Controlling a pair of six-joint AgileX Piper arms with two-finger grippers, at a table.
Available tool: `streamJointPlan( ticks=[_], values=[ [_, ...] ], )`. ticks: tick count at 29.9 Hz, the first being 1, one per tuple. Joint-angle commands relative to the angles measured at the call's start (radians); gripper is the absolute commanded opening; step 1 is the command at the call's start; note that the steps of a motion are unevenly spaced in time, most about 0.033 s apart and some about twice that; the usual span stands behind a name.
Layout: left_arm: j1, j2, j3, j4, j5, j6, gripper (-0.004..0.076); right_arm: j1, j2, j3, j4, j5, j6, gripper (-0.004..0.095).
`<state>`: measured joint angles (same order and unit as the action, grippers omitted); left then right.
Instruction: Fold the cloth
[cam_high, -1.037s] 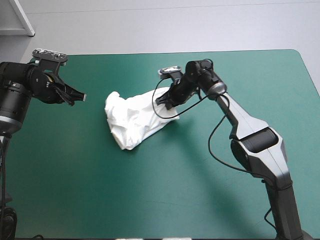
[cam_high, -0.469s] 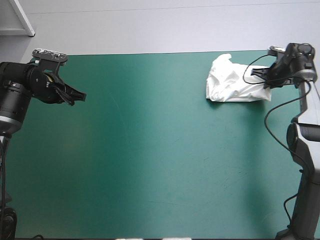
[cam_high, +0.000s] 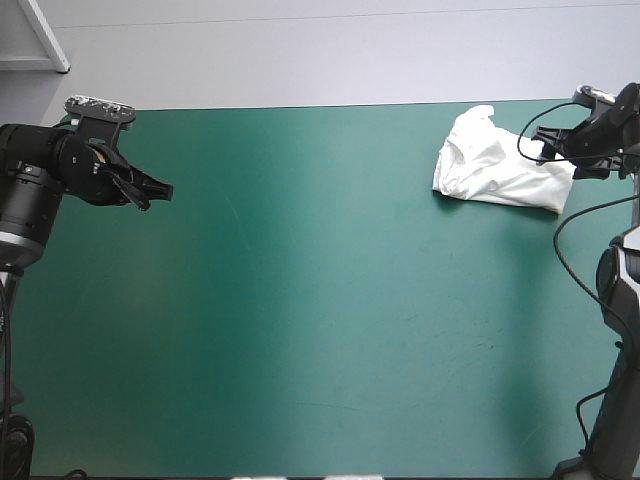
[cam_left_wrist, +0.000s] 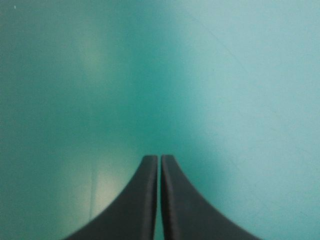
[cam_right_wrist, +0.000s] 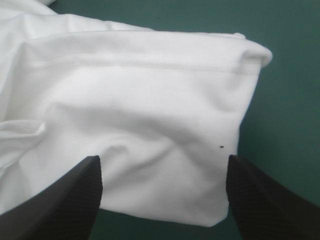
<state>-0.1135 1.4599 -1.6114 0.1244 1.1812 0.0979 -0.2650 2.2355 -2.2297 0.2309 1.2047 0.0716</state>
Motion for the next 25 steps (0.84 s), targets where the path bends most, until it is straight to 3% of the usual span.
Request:
streamJointPlan(
  ticks=[1,3,7,8,10,17,25],
  values=[
    [0.0,-0.038,-0.024,0.0,-0.064,-0.001,0.002,-0.007,-0.11,-0.032,0.036,-0.025,0.054,0.0594],
    [0.0,-0.038,-0.024,0.0,-0.093,-0.001,0.0019,-0.008,-0.142,-0.032,0.089,-0.023,0.077,0.0457],
    [0.0,-0.038,-0.024,0.0,-0.155,-0.001,0.0019,0.019,-0.225,-0.03,0.252,-0.023,-0.054,0.0023],
    [0.0,-0.038,-0.024,0.0,-0.172,-0.006,0.0019,0.039,-0.251,-0.03,0.251,-0.023,-0.081,-0.0009],
    [0.0,-0.038,-0.024,-0.011,-0.195,-0.016,0.0019,0.081,-0.3,-0.03,0.205,-0.023,-0.118,-0.0005],
    [0.0,-0.038,-0.024,-0.17,-0.223,0.023,0.002,0.336,-0.467,-0.012,-0.115,-0.025,-0.12,-0.0012],
    [0.0,-0.04,-0.024,-0.188,-0.271,0.054,0.002,0.571,-0.613,0.239,-0.245,-0.094,-0.107,-0.0013]
  ],
)
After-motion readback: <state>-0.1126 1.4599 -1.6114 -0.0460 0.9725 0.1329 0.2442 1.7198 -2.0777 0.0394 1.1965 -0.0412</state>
